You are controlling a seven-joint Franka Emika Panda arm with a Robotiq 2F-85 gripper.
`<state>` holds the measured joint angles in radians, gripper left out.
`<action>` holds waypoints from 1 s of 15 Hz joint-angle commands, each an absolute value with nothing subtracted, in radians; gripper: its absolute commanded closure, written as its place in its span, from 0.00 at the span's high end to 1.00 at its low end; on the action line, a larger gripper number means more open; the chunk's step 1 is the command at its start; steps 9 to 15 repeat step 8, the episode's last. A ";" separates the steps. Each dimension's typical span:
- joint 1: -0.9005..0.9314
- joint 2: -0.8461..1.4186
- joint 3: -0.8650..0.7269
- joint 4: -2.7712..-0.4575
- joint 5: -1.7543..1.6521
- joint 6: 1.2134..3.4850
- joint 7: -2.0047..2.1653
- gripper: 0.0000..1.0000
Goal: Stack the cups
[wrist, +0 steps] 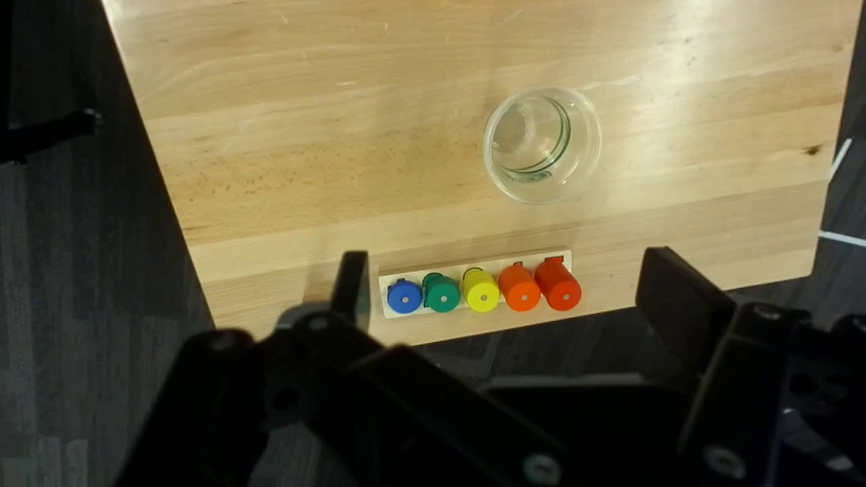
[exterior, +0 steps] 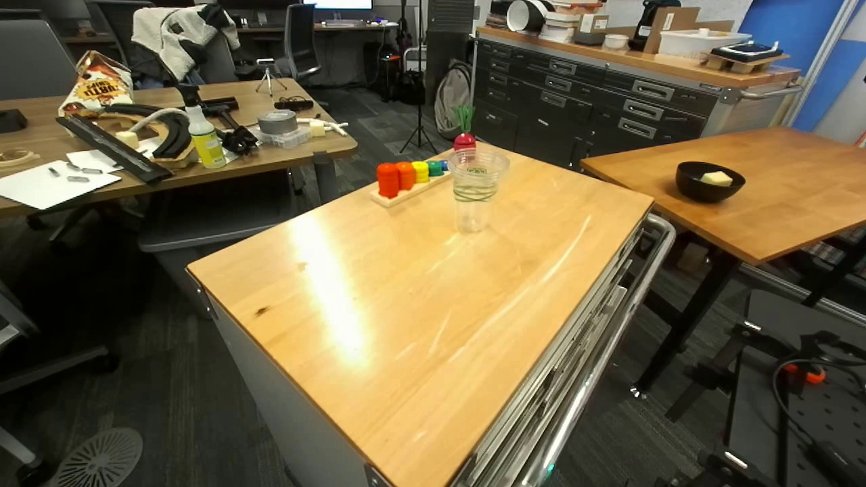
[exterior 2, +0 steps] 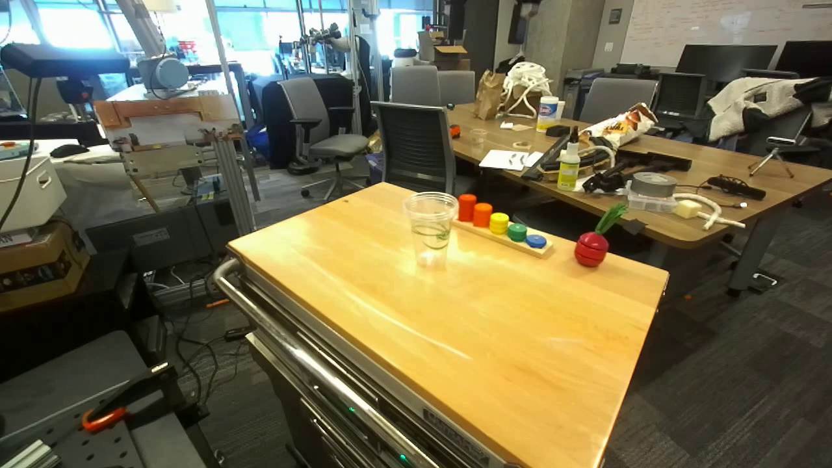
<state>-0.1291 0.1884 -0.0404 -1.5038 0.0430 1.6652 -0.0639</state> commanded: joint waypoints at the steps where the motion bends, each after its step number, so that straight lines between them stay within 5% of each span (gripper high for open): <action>1: -0.110 0.018 -0.057 -1.684 0.028 1.754 -0.004 1.00; 15: -0.114 0.079 -0.059 -1.616 0.044 1.692 -0.023 1.00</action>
